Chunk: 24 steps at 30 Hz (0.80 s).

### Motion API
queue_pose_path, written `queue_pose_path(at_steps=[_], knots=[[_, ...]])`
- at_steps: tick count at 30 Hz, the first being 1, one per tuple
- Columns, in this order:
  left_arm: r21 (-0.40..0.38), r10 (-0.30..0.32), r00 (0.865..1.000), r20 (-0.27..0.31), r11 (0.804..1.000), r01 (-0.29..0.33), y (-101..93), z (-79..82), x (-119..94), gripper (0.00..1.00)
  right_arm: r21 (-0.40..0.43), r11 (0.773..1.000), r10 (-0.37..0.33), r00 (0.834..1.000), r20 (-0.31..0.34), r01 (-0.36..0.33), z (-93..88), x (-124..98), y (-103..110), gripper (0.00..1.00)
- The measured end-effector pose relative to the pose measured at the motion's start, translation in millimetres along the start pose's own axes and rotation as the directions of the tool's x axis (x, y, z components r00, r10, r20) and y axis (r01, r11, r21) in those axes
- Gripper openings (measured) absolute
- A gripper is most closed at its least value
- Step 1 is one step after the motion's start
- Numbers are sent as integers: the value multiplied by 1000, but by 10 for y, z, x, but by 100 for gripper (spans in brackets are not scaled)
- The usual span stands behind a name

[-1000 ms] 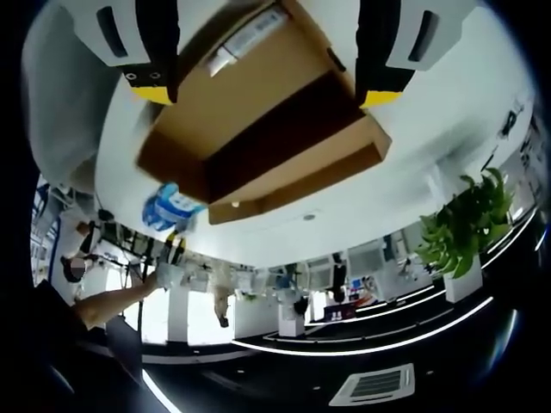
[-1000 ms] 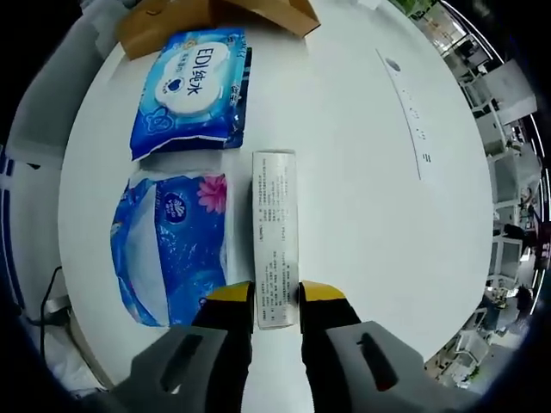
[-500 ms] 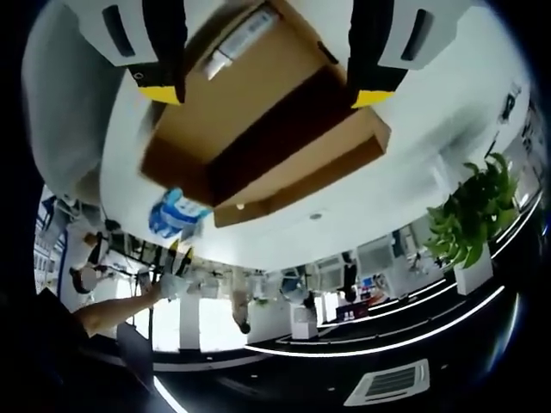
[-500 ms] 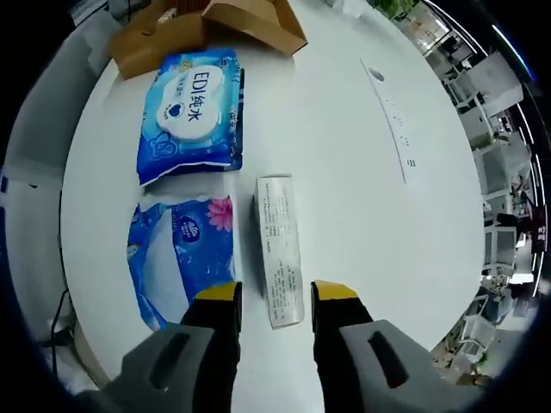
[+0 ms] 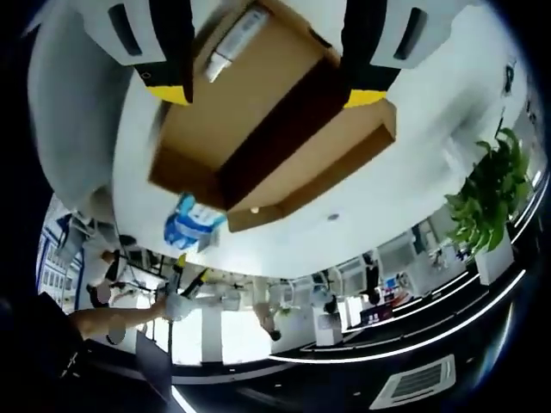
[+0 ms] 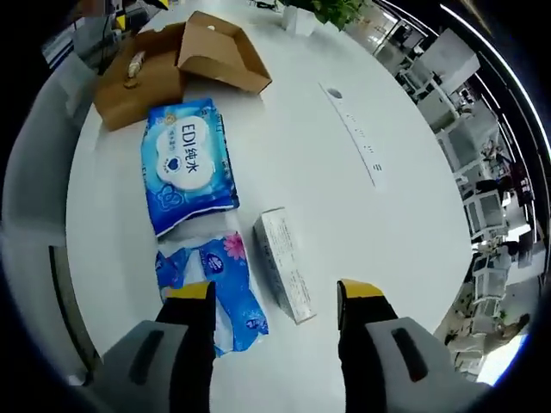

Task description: Operate the shoe box by opening the lid, removing the specified soft item, and placing it in the target area until the item is outside and the box remains undamaged.

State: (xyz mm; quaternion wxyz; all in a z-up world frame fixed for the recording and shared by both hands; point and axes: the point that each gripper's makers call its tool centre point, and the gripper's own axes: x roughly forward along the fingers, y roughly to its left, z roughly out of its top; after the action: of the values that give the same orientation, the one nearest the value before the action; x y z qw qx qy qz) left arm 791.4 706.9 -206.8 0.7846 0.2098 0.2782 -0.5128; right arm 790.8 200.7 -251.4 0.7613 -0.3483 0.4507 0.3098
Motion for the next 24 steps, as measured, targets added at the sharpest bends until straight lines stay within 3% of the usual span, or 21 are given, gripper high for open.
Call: queue_pose_path(at_steps=[14, 24], knots=[[102, -117, 987, -113, 986, 129, -66, -14, 82, 65, 146, 987, -91, 985, 146, 69, 214, -338, 306, 70], [163, -194, 952, -236, 958, 235, -72, -162, 199, 61, 225, 968, -169, 957, 237, 116, 470, -622, 688, 77]])
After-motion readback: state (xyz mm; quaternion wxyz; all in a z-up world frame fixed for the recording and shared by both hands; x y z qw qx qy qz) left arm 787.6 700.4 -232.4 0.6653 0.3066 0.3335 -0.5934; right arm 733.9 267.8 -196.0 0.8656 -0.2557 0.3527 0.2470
